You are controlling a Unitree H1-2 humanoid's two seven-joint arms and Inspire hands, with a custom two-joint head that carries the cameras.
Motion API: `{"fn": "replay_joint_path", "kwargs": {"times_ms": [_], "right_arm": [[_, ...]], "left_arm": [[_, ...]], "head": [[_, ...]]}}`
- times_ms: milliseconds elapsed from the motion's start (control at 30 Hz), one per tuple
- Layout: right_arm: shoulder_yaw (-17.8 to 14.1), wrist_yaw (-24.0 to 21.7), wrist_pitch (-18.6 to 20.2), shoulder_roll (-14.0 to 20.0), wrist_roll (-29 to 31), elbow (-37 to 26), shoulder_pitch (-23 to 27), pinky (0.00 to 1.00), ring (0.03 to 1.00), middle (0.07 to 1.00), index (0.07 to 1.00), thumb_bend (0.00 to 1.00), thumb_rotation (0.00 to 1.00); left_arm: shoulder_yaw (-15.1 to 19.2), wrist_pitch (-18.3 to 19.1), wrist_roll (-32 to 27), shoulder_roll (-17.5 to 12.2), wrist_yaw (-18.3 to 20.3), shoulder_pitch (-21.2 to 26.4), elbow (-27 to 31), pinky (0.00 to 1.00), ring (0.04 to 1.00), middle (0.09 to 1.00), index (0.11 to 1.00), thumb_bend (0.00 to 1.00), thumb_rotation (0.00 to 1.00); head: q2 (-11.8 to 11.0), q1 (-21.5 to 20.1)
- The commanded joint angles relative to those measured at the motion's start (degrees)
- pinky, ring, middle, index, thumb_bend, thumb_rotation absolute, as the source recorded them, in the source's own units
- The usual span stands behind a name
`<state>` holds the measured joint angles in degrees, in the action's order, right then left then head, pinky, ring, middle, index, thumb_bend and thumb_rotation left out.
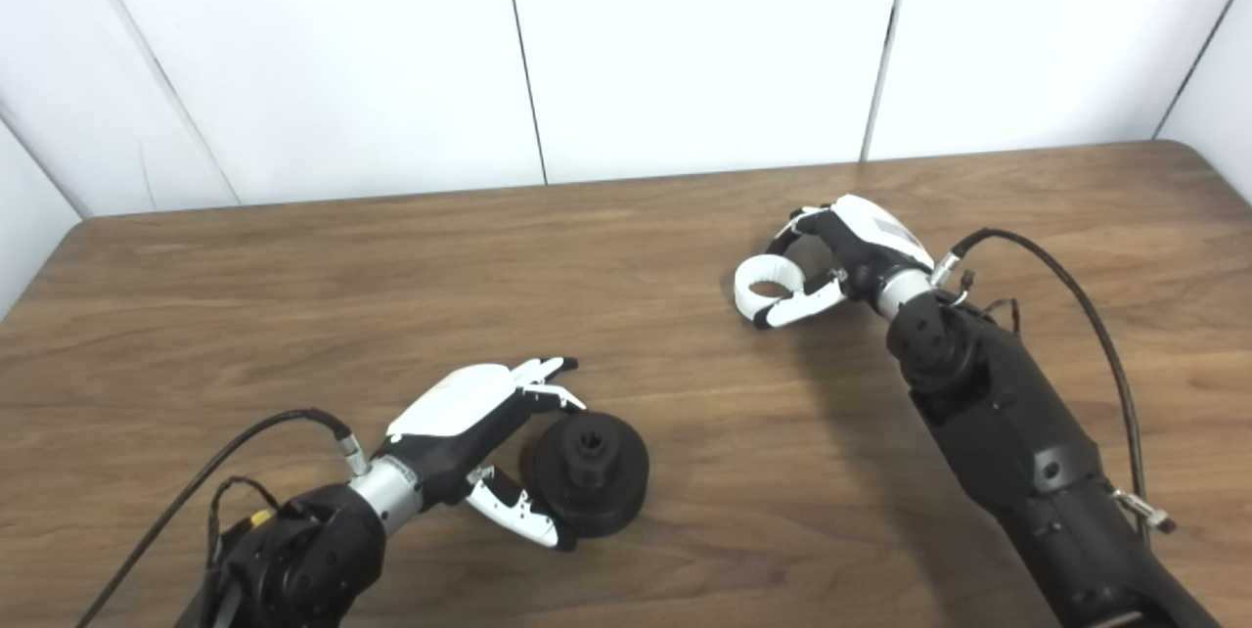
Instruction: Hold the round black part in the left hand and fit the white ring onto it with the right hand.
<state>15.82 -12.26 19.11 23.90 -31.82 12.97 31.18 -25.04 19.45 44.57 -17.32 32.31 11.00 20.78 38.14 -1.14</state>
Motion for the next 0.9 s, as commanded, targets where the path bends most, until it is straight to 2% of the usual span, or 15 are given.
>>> {"fn": "replay_joint_path", "kwargs": {"times_ms": [0,533,867], "right_arm": [[-1.02,2.03,-2.41,0.0,-0.11,-0.64,2.83,0.91,0.984,0.911,0.638,0.86,0.23],[-2.37,3.26,-4.3,-0.29,0.86,-0.47,2.48,0.84,0.95,0.895,0.614,0.85,0.2],[-2.62,3.52,-4.55,-0.37,1.23,-0.39,2.37,0.86,0.945,0.87,0.593,0.84,0.17]], "left_arm": [[0.74,-0.6,-0.07,-0.3,-0.12,1.25,1.03,0.91,1.0,1.0,0.701,0.93,0.27],[0.56,-0.49,0.29,-0.13,-0.03,1.43,1.19,0.92,1.0,1.0,0.699,0.94,0.26],[0.54,-0.53,0.11,-0.09,0.09,1.41,1.14,0.93,1.0,1.0,0.702,0.93,0.26]], "head": [[0.07,-0.05],[0.27,0.07],[0.25,-0.11]]}}
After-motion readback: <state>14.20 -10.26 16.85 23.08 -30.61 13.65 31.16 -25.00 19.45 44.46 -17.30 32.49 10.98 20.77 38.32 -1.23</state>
